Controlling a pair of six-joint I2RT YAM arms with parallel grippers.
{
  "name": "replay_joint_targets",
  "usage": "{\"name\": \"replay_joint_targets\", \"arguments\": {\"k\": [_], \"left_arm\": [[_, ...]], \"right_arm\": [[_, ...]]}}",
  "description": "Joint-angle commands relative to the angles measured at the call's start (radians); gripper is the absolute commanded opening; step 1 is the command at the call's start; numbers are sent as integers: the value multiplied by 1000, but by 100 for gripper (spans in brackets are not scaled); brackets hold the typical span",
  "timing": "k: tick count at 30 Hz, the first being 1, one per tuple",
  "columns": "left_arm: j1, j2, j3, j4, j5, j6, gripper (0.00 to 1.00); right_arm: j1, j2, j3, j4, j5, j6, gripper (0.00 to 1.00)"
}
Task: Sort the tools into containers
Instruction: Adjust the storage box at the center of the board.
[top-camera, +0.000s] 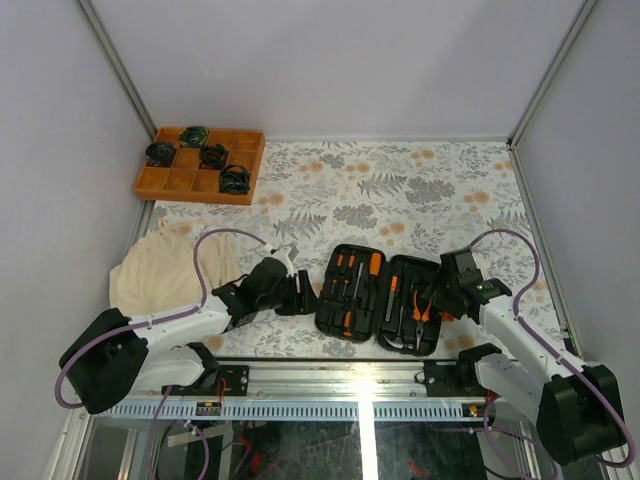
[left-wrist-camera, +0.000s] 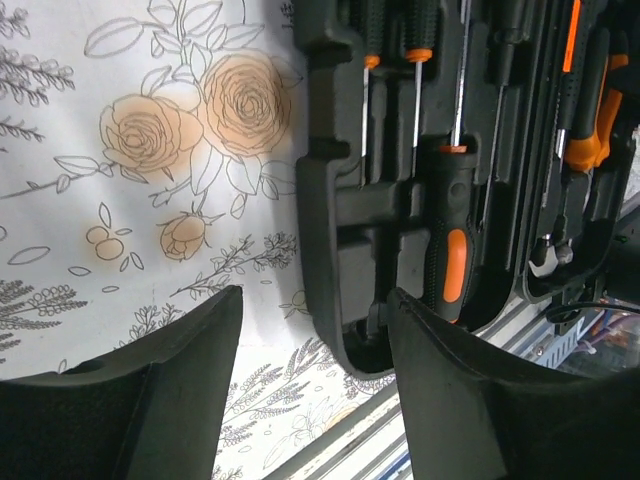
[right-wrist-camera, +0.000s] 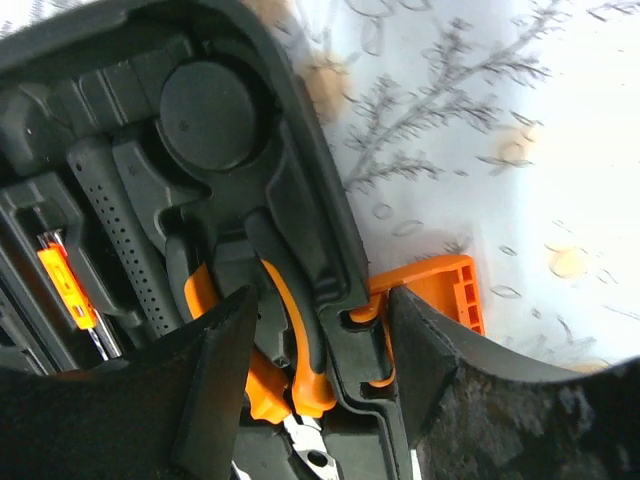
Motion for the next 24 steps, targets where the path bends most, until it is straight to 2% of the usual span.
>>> {"name": "replay_joint_targets", "arguments": {"k": [1,8,15,20,24], "left_arm": [[11,7,-50,143,40,-73,59],[41,8,-60,156,34,-88,60],[118,26,-17,117,49,-55,62],[140,5,3,65,17,-42,71],[149,-11,2,55,13,-31,74]], "right_arm": [[-1,60,-6,206,-166,-4,59],[-1,266,103,350,-296,-60,59],[-3,419,227,374,-286,-155,63],[-2,381,263,320,-243,-226,73],[-2,297,248,274,-197,-261,75]]}}
